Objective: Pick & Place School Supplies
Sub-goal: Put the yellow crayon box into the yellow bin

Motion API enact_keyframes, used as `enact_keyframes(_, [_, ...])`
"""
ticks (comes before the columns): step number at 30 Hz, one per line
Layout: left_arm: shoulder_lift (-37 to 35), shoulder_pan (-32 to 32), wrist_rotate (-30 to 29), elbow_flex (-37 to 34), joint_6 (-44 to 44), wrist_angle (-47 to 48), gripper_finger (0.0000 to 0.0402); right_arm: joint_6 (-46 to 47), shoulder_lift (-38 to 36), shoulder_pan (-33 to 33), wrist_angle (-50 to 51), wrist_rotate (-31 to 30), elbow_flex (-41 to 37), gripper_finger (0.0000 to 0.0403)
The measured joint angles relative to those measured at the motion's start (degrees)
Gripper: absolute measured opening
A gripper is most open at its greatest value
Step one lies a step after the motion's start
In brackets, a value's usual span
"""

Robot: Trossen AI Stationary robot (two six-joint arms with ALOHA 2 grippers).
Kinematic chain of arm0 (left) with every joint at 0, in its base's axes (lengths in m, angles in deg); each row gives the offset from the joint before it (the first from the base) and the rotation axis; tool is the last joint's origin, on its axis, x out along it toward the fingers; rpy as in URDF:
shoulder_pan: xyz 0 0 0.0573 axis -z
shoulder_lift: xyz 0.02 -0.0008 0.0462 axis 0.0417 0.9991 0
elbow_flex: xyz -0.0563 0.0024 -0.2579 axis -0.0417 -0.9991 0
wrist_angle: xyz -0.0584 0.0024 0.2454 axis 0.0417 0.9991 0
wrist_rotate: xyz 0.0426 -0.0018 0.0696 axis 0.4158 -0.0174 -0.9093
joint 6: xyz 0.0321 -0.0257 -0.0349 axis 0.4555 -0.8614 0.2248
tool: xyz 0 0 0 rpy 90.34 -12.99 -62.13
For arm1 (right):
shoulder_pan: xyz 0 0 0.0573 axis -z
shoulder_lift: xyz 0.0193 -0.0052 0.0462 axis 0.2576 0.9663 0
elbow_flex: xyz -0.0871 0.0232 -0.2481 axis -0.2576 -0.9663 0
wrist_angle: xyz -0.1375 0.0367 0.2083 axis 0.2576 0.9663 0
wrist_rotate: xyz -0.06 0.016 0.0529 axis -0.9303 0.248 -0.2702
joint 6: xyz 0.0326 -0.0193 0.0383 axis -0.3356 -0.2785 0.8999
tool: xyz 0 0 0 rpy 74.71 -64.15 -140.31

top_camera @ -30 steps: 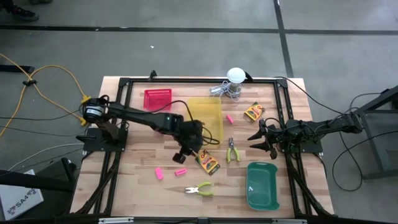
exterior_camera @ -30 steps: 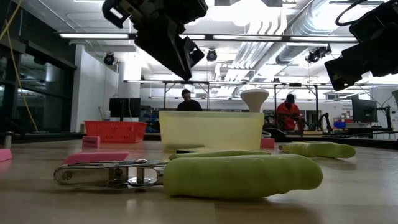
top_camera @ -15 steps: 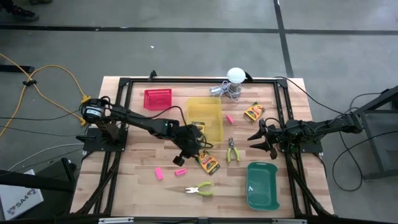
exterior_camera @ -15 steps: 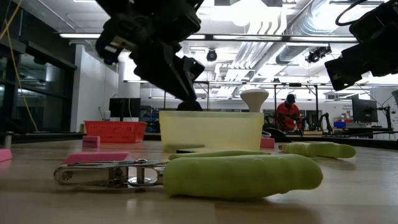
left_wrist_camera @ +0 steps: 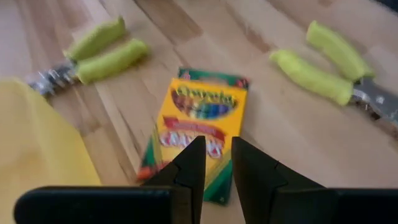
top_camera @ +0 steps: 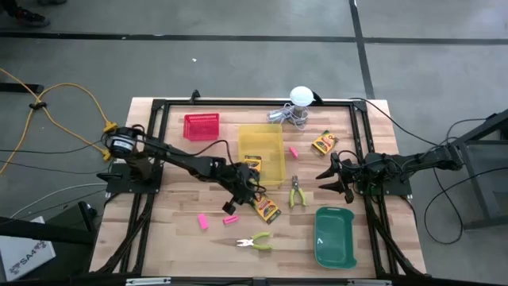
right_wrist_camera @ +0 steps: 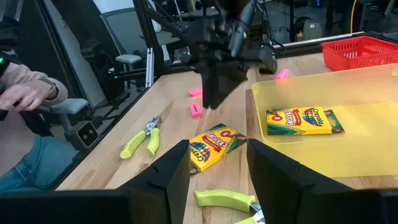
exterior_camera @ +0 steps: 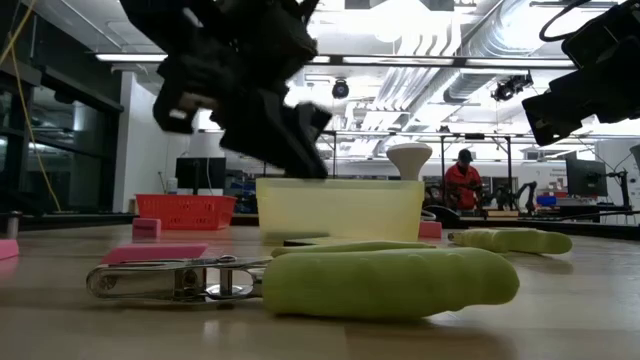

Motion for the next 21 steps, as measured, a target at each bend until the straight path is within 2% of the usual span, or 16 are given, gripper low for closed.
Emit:
enact_keyframes(8, [3.3, -0.2, 1.4, 0.0, -0.3, -3.8, 0.0075, 0.0, 0.0, 0.0, 0.0, 0.0, 0.0, 0.0149])
enact_keyframes(21, [5.7, 0.1, -3.4, 0.0, -1.6, -4.0, 0.0075, 0.0, 0.0, 0.0, 0.0, 0.0, 0.0, 0.0149])
